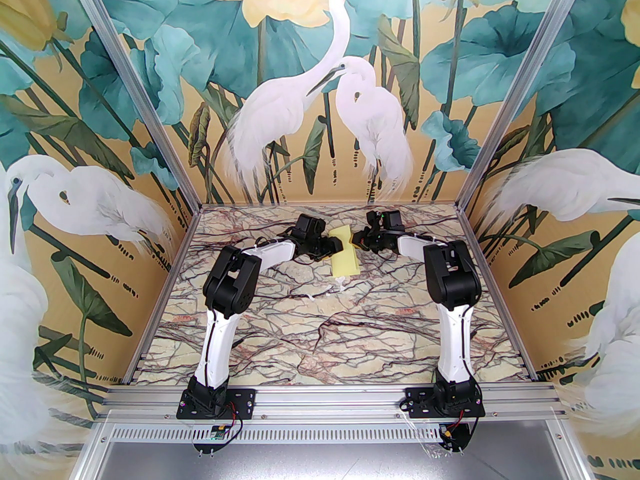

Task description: Fold a paper plane with a square sheet of paper (fold left side to right side)

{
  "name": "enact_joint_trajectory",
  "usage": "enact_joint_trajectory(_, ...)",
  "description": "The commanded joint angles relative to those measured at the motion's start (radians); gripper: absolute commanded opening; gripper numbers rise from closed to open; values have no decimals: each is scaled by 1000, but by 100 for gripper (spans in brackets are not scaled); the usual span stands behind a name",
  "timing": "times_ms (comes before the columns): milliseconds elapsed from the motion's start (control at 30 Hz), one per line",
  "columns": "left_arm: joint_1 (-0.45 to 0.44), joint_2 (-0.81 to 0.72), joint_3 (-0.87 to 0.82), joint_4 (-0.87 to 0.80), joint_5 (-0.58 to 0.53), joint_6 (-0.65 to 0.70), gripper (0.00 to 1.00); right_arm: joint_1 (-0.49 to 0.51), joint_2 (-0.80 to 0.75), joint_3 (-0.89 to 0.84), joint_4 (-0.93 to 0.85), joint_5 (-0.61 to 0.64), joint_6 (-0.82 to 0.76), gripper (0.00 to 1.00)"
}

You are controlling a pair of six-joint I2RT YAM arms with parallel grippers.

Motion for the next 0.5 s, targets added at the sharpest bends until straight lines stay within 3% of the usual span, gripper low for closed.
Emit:
enact_joint_trajectory(0,-4,0,18,-35,-35,29,64,-11,26,19,3,12,-9,0)
enact_joint_trajectory(467,-20,61,84,-60,-36,27,63,-14,32,13,6,5,-11,1)
